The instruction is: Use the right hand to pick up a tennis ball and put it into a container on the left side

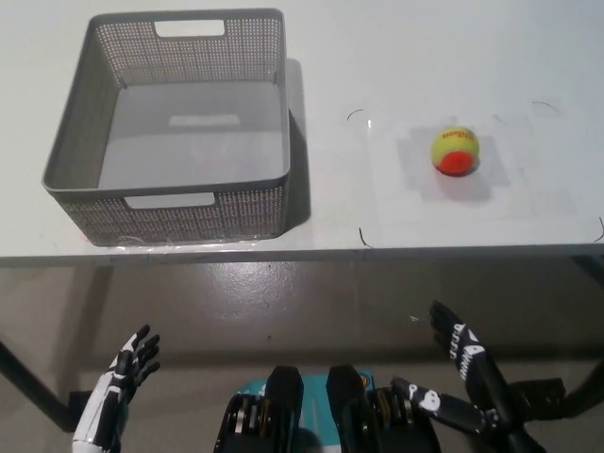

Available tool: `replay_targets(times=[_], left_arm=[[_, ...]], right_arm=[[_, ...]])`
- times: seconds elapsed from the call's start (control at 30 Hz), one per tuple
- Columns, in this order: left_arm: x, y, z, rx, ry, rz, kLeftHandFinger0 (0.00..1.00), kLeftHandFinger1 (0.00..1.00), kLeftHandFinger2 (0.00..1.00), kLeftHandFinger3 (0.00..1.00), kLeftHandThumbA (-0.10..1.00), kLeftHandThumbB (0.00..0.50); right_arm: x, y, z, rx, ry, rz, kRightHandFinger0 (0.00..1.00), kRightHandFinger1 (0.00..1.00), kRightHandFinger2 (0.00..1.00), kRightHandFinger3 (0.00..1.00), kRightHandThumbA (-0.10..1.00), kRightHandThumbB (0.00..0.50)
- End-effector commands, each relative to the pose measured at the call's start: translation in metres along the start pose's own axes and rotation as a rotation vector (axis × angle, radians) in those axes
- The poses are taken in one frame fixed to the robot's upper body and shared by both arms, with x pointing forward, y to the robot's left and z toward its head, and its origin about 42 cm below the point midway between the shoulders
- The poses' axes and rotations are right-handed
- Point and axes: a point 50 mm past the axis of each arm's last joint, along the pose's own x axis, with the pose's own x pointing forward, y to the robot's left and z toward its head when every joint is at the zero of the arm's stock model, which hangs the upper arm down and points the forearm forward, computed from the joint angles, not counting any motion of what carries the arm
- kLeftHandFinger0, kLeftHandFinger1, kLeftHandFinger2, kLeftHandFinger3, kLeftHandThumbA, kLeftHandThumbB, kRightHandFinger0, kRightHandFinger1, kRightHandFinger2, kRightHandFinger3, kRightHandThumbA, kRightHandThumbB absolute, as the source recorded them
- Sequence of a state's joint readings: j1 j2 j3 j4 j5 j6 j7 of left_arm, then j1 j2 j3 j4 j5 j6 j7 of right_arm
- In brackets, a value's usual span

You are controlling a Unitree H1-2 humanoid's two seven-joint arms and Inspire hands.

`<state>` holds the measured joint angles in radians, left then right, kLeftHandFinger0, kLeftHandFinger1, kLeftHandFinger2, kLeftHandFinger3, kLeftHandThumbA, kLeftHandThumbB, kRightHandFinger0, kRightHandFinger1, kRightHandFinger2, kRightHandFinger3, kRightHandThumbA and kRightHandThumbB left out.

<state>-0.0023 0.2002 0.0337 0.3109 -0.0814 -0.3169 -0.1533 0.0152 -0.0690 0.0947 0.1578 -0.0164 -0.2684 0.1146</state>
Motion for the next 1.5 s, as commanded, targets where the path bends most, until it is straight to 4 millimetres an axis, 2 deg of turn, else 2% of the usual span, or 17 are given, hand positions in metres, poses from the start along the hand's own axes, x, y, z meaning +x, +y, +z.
replay_targets(times=[0.0, 0.07, 0.13, 0.23, 0.3, 0.37, 0.4, 0.47, 0.5, 0.6, 0.67, 0.7, 0.9, 1.07, 1.2, 1.27, 1.47], left_arm=[[0.005, 0.000, 0.010, 0.034, -0.067, -0.050, 1.00, 1.00, 1.00, 1.00, 1.00, 0.304], [0.005, -0.002, 0.010, 0.020, -0.062, -0.068, 1.00, 1.00, 1.00, 1.00, 1.00, 0.303], [0.006, -0.002, 0.010, 0.022, -0.060, -0.072, 1.00, 1.00, 1.00, 1.00, 1.00, 0.285], [0.006, -0.001, 0.011, 0.027, -0.062, -0.086, 1.00, 1.00, 1.00, 1.00, 1.00, 0.309], [0.006, -0.002, 0.011, 0.021, -0.058, -0.098, 1.00, 1.00, 1.00, 1.00, 1.00, 0.308], [0.005, -0.003, 0.011, 0.016, -0.053, -0.100, 1.00, 1.00, 1.00, 1.00, 1.00, 0.318], [0.006, -0.002, 0.012, 0.021, -0.059, -0.105, 1.00, 1.00, 1.00, 1.00, 1.00, 0.316], [0.008, -0.001, 0.012, 0.025, -0.063, -0.108, 1.00, 1.00, 1.00, 1.00, 1.00, 0.322], [0.009, 0.000, 0.012, 0.027, -0.064, -0.109, 1.00, 1.00, 1.00, 1.00, 1.00, 0.322], [0.008, 0.001, 0.013, 0.026, -0.062, -0.109, 1.00, 1.00, 1.00, 1.00, 1.00, 0.338], [0.008, 0.000, 0.013, 0.030, -0.059, -0.109, 1.00, 1.00, 1.00, 1.00, 1.00, 0.344], [0.007, 0.001, 0.013, 0.035, -0.059, -0.109, 1.00, 1.00, 1.00, 1.00, 1.00, 0.348], [0.008, 0.001, 0.014, 0.035, -0.060, -0.117, 1.00, 1.00, 1.00, 1.00, 1.00, 0.346], [0.008, 0.001, 0.013, 0.042, -0.051, -0.113, 1.00, 1.00, 1.00, 1.00, 1.00, 0.365], [0.006, -0.001, 0.011, 0.042, -0.050, -0.119, 1.00, 1.00, 1.00, 1.00, 1.00, 0.353], [0.005, -0.002, 0.010, 0.043, -0.049, -0.124, 1.00, 1.00, 1.00, 1.00, 1.00, 0.352], [0.006, -0.001, 0.009, 0.037, -0.054, -0.136, 1.00, 1.00, 1.00, 1.00, 1.00, 0.359]], right_arm=[[-0.009, -0.012, 0.026, -0.115, -0.173, -0.092, 1.00, 1.00, 1.00, 1.00, 1.00, 0.195], [-0.009, -0.016, 0.043, -0.177, -0.217, -0.162, 1.00, 1.00, 1.00, 1.00, 1.00, 0.247], [-0.009, -0.019, 0.055, -0.202, -0.242, -0.194, 1.00, 1.00, 1.00, 1.00, 1.00, 0.242], [-0.004, -0.028, 0.077, -0.233, -0.306, -0.228, 1.00, 1.00, 1.00, 1.00, 1.00, 0.259], [0.002, -0.039, 0.099, -0.290, -0.319, -0.232, 1.00, 1.00, 1.00, 1.00, 1.00, 0.317], [0.005, -0.047, 0.113, -0.351, -0.307, -0.222, 1.00, 1.00, 1.00, 1.00, 1.00, 0.341], [0.010, -0.055, 0.128, -0.402, -0.287, -0.206, 1.00, 1.00, 1.00, 1.00, 1.00, 0.384], [0.018, -0.065, 0.150, -0.483, -0.283, -0.204, 1.00, 1.00, 1.00, 1.00, 0.99, 0.391], [0.021, -0.067, 0.155, -0.495, -0.285, -0.204, 1.00, 1.00, 1.00, 1.00, 0.96, 0.373], [0.041, -0.080, 0.181, -0.592, -0.275, -0.204, 1.00, 1.00, 1.00, 1.00, 0.97, 0.415], [0.059, -0.091, 0.203, -0.701, -0.256, -0.190, 1.00, 1.00, 1.00, 1.00, 1.00, 0.429], [0.068, -0.096, 0.212, -0.730, -0.243, -0.177, 1.00, 1.00, 1.00, 1.00, 0.99, 0.404], [0.127, -0.120, 0.266, -0.856, -0.176, -0.128, 1.00, 1.00, 1.00, 1.00, 0.99, 0.453], [0.182, -0.130, 0.303, -0.958, -0.097, -0.094, 1.00, 1.00, 1.00, 1.00, 0.95, 0.434], [0.222, -0.132, 0.320, -0.972, -0.026, -0.059, 1.00, 1.00, 1.00, 1.00, 0.87, 0.429], [0.239, -0.131, 0.326, -0.978, 0.025, -0.044, 1.00, 1.00, 1.00, 1.00, 0.88, 0.466], [0.285, -0.129, 0.334, -0.982, 0.125, -0.006, 1.00, 1.00, 1.00, 1.00, 0.87, 0.454]])
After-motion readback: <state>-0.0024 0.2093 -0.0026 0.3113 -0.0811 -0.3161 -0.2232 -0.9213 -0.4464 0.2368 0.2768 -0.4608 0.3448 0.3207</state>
